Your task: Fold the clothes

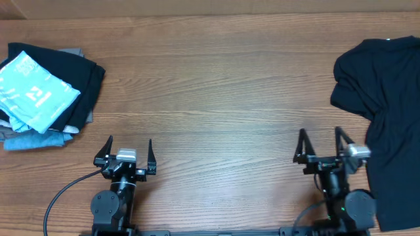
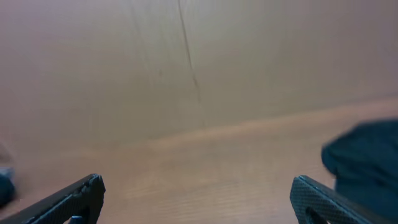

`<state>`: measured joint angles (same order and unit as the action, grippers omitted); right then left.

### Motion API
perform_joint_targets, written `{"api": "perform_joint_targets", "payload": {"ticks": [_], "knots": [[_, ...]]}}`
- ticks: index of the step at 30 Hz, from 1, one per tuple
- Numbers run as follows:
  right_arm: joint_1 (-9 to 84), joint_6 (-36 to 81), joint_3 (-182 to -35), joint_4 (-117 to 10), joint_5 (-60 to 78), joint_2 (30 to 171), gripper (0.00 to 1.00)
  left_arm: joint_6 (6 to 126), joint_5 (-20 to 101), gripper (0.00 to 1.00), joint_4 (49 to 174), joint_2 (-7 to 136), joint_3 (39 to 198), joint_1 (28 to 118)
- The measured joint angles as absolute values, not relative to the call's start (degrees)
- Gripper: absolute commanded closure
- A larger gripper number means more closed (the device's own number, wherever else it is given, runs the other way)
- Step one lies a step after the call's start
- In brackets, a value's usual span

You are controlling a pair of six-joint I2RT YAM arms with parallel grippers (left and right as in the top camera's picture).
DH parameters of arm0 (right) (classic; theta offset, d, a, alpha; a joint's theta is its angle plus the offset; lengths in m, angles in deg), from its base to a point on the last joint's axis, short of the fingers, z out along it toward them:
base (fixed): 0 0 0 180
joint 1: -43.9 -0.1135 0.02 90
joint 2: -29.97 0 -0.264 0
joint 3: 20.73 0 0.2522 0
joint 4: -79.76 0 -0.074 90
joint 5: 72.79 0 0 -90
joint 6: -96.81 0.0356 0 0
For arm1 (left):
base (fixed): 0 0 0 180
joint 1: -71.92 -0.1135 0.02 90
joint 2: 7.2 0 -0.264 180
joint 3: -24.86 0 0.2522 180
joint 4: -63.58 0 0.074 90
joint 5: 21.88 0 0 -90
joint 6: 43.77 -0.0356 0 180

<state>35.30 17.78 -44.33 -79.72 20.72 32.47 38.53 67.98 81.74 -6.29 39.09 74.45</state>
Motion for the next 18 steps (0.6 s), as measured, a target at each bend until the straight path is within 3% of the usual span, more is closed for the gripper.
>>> {"api": "perform_joint_targets", "payload": {"ticks": [7,18], "knots": [[35.3,19.9,-75.2,-63.6,22.0,52.4,0.00,38.5,68.0,0.00,81.7,-6.3,39.1,74.4],[37.2,18.8,-125.2,-18.0,24.6,103.0,0.00,38.5,68.0,0.00,81.7,-6.3,39.1,74.4]]}}
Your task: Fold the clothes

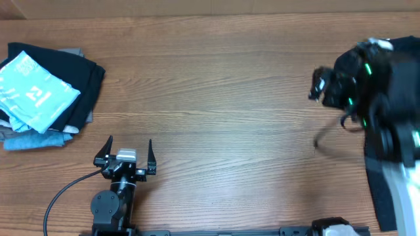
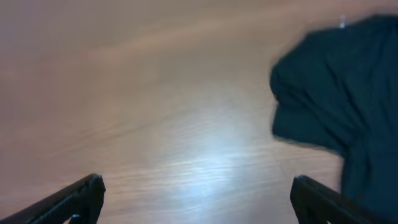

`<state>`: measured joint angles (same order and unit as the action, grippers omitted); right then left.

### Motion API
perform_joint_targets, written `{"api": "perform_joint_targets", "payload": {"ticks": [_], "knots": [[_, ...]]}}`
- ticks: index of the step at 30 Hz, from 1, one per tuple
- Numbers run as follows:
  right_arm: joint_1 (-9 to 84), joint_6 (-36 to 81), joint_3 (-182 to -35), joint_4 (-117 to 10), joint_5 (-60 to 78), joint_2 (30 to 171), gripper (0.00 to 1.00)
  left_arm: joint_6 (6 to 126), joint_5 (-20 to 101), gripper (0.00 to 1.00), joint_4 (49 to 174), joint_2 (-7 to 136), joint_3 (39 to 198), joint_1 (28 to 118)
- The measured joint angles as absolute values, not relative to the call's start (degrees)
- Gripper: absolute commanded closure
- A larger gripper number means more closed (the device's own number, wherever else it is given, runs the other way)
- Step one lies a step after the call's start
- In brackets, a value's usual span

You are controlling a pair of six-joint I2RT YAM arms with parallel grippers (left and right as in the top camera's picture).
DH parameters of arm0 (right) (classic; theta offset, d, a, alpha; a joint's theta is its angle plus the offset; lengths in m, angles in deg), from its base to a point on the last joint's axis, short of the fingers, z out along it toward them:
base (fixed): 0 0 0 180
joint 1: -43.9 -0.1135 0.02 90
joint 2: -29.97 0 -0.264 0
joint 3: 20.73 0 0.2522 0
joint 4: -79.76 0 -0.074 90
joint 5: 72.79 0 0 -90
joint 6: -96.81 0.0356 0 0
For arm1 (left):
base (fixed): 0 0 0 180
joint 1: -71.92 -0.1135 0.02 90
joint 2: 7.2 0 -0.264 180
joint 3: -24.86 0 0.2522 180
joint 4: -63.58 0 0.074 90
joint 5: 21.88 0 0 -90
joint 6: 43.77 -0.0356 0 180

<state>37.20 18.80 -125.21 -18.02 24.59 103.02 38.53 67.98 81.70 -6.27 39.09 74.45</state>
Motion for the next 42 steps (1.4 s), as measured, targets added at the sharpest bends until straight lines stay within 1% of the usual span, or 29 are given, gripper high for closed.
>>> {"api": "perform_joint_targets", "payload": {"ticks": [2,4,9,11,13,16,19,23,27,33,42], "knots": [[37.7,16.4,-128.4,-13.6,25.0,110.3,0.00,38.5,68.0,0.00,81.7,-6.3,39.1,74.4],[37.9,15.1,-128.9,-13.2,25.4,114.4,0.00,38.5,68.0,0.00,81.7,-6.3,39.1,74.4],[40.5,13.5,-129.0,-13.4,25.8,117.6,0.00,38.5,68.0,0.00,81.7,-6.3,39.1,74.4],[44.2,13.2,-129.3,-14.9,25.9,117.6,0.01,38.5,68.0,0.00,81.7,-6.3,39.1,74.4],[49.5,13.1,-129.4,-15.5,26.2,117.6,0.05,38.5,68.0,0.00,81.7,-6.3,39.1,74.4],[54.7,12.8,-129.4,-17.4,26.2,117.6,0.06,38.5,68.0,0.00,81.7,-6.3,39.1,74.4],[57.3,11.4,-129.6,-18.0,26.2,118.6,0.08,38.5,68.0,0.00,81.7,-6.3,39.1,74.4],[59.4,10.2,-129.8,-19.9,26.0,122.3,0.16,38.5,68.0,0.00,81.7,-6.3,39.1,74.4],[62.0,8.7,-129.8,-20.7,25.9,128.8,0.19,38.5,68.0,0.00,81.7,-6.3,39.1,74.4],[63.3,7.5,-129.8,-24.2,22.6,139.0,0.19,38.5,68.0,0.00,81.7,-6.3,39.1,74.4],[63.4,4.2,-129.8,-31.9,18.8,148.3,0.17,38.5,68.0,0.00,81.7,-6.3,39.1,74.4]]}}
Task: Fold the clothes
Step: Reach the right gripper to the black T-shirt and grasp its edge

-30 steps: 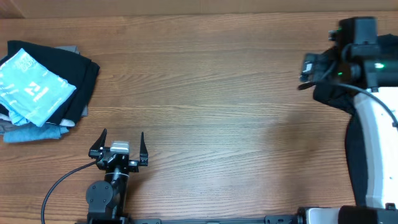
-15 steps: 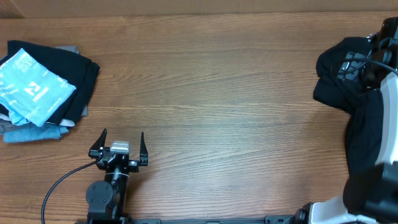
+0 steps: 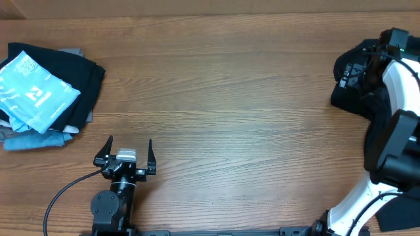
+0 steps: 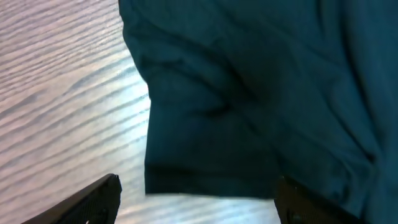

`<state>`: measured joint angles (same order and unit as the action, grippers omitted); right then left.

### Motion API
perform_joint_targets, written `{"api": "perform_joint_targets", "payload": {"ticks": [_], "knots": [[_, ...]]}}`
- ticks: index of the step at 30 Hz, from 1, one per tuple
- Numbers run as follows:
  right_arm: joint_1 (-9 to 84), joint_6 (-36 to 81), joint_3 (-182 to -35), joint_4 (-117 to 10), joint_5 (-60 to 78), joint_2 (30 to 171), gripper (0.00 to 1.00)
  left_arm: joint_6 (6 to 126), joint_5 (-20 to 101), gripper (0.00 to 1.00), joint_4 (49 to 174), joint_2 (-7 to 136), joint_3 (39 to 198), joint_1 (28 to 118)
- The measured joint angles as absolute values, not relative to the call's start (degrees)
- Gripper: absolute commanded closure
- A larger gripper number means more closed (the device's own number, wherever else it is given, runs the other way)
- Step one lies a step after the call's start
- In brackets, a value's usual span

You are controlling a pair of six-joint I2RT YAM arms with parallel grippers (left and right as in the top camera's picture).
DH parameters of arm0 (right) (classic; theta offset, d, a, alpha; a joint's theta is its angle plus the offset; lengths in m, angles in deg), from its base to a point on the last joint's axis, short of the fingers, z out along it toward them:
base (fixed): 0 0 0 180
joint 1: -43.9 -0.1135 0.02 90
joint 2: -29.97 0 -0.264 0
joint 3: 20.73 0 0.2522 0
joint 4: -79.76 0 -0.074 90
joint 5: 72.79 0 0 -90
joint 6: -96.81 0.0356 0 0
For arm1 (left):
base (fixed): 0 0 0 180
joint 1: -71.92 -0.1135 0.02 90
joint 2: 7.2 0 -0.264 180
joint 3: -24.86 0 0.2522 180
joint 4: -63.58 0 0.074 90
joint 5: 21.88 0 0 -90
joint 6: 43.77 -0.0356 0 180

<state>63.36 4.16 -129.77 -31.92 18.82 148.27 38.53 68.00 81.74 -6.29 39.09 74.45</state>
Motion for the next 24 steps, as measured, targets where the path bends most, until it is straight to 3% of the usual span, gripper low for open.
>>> {"api": "perform_joint_targets", "payload": {"ticks": [24], "knots": [[63.3,3.6,-128.8,-41.3,16.1,157.1,0.13,38.5,68.0,0.00,81.7,-6.3,39.1,74.4]]}}
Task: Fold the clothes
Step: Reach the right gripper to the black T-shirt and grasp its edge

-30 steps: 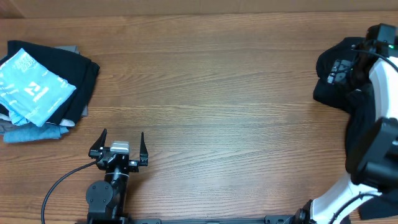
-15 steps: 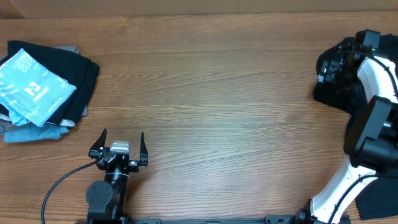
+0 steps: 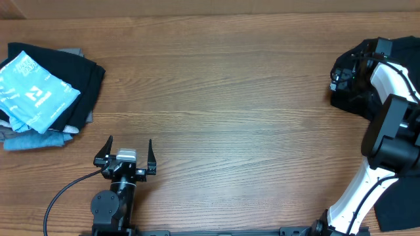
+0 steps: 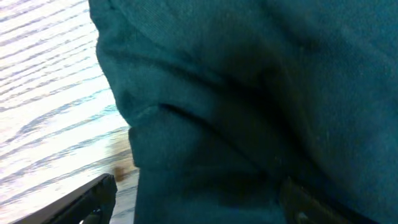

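A dark navy garment [image 3: 349,99] lies crumpled at the table's far right. My right gripper [image 3: 338,77] is reached out over the garment's left edge. In the right wrist view the cloth [image 4: 249,93] fills most of the frame. There the right gripper [image 4: 198,188] is open wide and very close to the cloth, with the cloth's folded edge lying between its fingers. Whether the fingers touch the cloth cannot be told. My left gripper [image 3: 130,141] rests open near the front edge, holding nothing.
A stack of folded clothes [image 3: 39,92], with a light blue piece on top, sits at the far left. Bare wooden table [image 3: 216,98] stretches between the stack and the garment. More dark cloth [image 3: 399,213] hangs at the lower right corner.
My right gripper has come lower and nearer to the garment's left edge. The cloth now fills more of the wrist view. The jaws are still open, and the left arm is unmoved.
Both arms first rested open at the front edge. My right arm then appeared lifted and swung towards the dark garment. After that its open gripper stood over the garment's left edge, and now it is close down on that edge.
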`<state>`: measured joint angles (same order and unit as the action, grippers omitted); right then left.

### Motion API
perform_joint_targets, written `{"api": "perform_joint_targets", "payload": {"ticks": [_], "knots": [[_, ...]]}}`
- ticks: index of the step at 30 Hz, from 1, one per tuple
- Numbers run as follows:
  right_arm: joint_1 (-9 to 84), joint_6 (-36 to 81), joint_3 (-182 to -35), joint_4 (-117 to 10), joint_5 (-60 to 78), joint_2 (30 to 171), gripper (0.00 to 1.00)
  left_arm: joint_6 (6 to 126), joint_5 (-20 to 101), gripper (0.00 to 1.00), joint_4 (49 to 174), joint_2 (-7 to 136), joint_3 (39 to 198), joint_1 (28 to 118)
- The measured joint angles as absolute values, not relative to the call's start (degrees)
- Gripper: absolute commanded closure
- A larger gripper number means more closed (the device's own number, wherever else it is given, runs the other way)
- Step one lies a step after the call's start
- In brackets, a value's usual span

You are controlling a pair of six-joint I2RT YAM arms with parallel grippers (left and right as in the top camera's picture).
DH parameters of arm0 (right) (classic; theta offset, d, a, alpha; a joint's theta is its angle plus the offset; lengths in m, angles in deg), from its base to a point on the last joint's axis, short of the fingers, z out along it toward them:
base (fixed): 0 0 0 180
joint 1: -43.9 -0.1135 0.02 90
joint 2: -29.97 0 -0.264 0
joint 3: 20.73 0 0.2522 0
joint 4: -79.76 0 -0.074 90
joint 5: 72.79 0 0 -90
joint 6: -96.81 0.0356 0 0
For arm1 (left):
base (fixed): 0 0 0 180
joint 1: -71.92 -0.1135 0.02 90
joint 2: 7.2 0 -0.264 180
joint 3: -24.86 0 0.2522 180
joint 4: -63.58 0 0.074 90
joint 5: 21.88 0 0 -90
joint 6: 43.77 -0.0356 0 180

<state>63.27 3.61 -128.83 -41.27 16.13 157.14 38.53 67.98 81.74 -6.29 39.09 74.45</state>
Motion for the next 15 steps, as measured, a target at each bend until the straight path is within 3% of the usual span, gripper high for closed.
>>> {"api": "perform_joint_targets", "payload": {"ticks": [3,7,12,15], "knots": [[63.3,3.6,-128.8,-41.3,16.1,157.1,0.17,38.5,68.0,0.00,81.7,-6.3,39.1,74.4],[63.4,3.5,-128.8,-41.0,16.2,157.1,0.32,38.5,68.0,0.00,81.7,-6.3,39.1,74.4],[63.5,3.5,-128.9,-39.9,16.2,157.1,0.59,38.5,68.0,0.00,81.7,-6.3,39.1,74.4],[63.7,3.5,-128.9,-39.2,16.2,157.1,0.64,38.5,68.0,0.00,81.7,-6.3,39.1,74.4]]}}
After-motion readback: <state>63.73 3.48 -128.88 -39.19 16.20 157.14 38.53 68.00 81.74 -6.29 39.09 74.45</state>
